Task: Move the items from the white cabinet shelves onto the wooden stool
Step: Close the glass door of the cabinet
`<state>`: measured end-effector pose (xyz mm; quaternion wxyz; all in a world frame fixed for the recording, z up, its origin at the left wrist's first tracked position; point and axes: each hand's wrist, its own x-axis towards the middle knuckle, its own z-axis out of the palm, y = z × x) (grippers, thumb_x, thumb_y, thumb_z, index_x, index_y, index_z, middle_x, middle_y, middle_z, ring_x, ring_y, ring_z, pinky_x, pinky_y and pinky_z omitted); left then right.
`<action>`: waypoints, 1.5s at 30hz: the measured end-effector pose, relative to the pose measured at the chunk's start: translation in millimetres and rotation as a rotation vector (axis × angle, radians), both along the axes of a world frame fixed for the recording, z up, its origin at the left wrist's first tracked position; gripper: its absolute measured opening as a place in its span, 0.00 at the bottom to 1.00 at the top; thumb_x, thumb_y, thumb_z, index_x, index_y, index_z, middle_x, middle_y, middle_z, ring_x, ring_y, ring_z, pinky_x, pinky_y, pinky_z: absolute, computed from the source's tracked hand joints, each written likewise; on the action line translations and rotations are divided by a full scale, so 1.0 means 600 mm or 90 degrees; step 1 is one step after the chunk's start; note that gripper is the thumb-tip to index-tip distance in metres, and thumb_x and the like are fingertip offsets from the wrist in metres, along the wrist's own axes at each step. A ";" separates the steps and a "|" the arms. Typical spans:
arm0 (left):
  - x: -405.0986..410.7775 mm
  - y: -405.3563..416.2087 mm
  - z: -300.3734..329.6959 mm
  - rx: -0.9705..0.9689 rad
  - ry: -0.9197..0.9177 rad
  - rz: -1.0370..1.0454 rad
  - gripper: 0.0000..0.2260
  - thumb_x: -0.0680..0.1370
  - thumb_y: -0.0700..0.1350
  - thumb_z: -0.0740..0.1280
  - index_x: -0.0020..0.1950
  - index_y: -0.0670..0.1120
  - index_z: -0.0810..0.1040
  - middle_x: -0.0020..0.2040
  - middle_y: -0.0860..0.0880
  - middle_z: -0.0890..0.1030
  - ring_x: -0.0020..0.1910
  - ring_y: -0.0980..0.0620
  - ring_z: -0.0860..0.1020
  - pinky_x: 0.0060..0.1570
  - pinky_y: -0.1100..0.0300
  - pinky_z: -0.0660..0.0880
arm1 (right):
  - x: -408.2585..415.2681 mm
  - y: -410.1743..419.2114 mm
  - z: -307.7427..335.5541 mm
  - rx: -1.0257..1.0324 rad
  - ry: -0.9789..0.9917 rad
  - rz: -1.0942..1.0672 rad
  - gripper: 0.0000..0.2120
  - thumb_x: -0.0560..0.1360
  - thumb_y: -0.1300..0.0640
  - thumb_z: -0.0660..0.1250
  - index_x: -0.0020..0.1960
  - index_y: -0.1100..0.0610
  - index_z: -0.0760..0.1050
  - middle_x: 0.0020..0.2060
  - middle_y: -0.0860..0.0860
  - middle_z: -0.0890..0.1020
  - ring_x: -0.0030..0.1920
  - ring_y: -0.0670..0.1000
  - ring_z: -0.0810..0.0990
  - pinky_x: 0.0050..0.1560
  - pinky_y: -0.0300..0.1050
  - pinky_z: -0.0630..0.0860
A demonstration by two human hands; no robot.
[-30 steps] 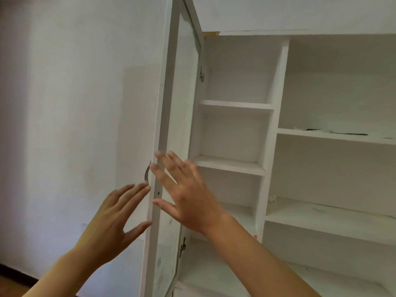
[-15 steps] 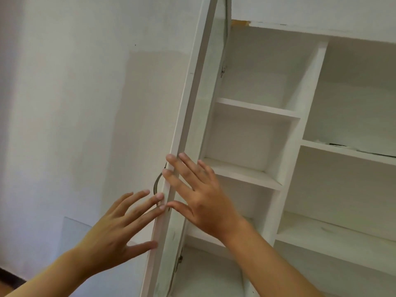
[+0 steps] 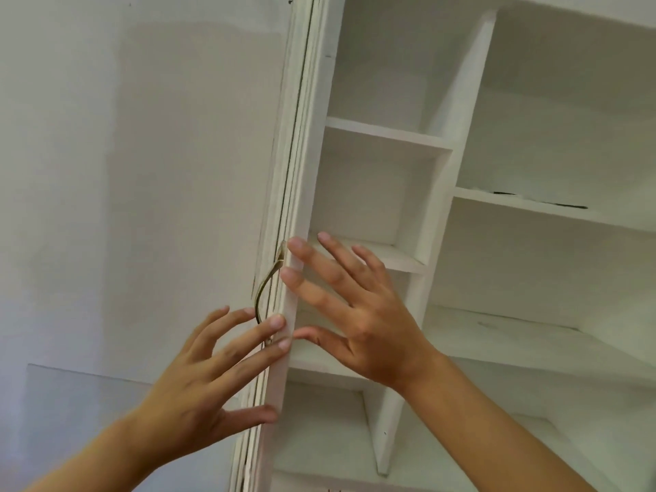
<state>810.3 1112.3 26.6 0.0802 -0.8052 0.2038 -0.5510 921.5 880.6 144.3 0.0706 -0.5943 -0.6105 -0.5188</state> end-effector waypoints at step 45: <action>0.544 -0.225 0.049 0.212 -0.025 0.075 0.24 0.81 0.60 0.68 0.75 0.53 0.73 0.83 0.52 0.64 0.75 0.41 0.70 0.74 0.31 0.64 | 0.534 -0.248 -0.078 0.075 0.114 -0.045 0.31 0.82 0.46 0.70 0.81 0.54 0.67 0.84 0.55 0.60 0.85 0.57 0.55 0.76 0.71 0.62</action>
